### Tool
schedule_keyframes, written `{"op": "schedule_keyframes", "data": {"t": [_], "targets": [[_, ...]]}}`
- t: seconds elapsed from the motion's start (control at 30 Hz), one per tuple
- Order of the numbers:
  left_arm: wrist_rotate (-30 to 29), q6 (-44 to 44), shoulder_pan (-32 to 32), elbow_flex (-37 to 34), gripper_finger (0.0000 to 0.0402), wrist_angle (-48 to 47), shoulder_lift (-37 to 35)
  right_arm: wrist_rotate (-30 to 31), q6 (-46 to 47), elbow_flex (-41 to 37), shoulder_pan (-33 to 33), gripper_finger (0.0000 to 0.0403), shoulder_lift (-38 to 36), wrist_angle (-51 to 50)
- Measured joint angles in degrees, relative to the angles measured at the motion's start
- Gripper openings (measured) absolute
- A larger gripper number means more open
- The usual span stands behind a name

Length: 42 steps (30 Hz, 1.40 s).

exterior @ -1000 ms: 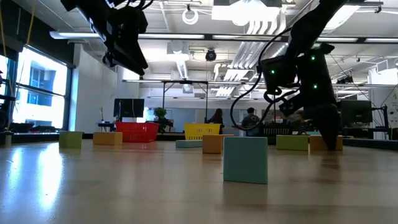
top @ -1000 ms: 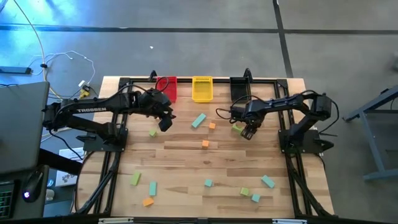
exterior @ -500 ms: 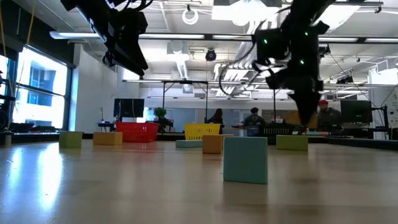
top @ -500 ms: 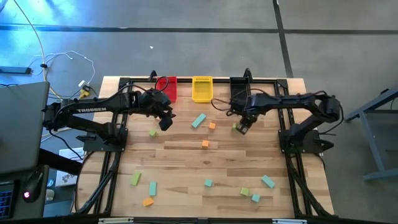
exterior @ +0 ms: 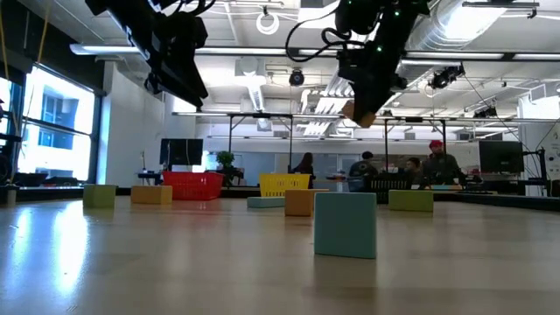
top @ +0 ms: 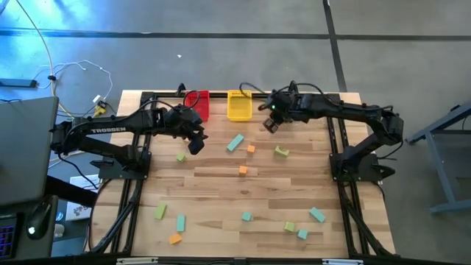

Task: Sort & place blocks by color
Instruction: Put the orange block into the black basket

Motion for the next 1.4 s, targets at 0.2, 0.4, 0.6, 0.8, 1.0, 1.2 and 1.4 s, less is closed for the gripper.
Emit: {"op": "schedule_keyframes", "data": {"t": [0.2,0.4,0.6,0.8,1.0,1.2,1.4], "targets": [[1.1,-0.2,0.0,0.0,0.0174,-0.2,0.0,7.5,-0.6,0.1,-4.9,0.0107,0.0,2.4],[1.9,-0.2,-1.5,0.0,0.0174,-0.2,0.0,3.5,2.3,0.1,-10.8,0.0107,1.6,2.3],[2.0,-1.5,-4.7,0.0,0.0174,-0.3,0.0,-5.3,3.9,0.1,-15.4,0.0107,6.7,2.4],[2.0,-4.9,-9.1,0.0,0.0174,-1.4,0.0,-10.1,4.1,0.1,-18.2,0.0107,12.4,2.3],[2.0,-9.7,-14.9,0.0,0.0174,-5.0,0.0,-12.8,3.9,0.1,-19.8,0.0107,16.8,2.3],[2.0,-13.8,-22.0,0.0,0.0174,-9.0,0.0,-12.6,2.8,0.1,-20.3,0.0112,18.2,2.4],[1.5,-18.1,-29.9,0.0,0.0174,-11.2,0.0,-12.7,2.9,0.1,-20.3,0.0151,18.2,2.4]]}}
